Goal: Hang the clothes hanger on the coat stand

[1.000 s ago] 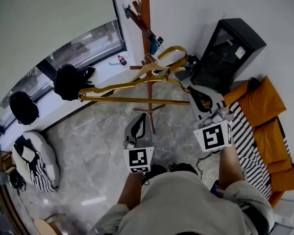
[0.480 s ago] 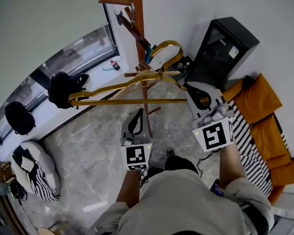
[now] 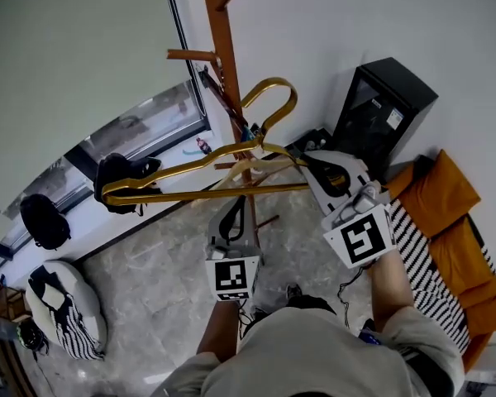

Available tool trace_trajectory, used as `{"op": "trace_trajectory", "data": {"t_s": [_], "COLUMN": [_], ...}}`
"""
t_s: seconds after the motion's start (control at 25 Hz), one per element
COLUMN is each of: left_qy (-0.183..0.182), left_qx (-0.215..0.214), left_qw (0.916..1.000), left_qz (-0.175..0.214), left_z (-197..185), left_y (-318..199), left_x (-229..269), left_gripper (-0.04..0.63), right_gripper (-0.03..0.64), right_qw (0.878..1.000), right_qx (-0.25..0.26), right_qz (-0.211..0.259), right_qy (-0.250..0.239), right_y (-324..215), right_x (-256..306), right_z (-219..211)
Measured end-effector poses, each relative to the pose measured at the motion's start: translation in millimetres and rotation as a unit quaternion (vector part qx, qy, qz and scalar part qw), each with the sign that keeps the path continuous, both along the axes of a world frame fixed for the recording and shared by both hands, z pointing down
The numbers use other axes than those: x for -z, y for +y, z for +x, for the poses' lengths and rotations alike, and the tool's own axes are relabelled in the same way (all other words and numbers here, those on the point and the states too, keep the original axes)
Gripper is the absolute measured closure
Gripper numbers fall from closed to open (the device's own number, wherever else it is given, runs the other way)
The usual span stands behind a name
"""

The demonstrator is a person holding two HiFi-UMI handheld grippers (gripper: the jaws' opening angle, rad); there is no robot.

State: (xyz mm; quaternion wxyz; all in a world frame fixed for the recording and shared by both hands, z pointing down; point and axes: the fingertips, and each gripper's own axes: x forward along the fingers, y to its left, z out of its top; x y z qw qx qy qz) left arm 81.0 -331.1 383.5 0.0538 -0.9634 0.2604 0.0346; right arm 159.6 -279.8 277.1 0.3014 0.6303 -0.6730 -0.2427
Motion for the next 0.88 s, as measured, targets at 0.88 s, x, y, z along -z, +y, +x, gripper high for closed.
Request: {"op": "trace_trajectory", "data": {"t_s": [0.88], "left_qy": [0.018], "left_qx": [0.019], "left_qw": [0.9987], "left_qz": [0.043], "left_z": [13.3], "left_y": [-9.0], "left_x": [66.5], "left_gripper": [0.586], "right_gripper": [0.612], "right_qw": [0.998], "right_qx": [0.014], "right_qz": [0.044], "right_qy": [0.047], "right_y": [-25.8], "right_x": [79.4], "right_z": [16.2]}}
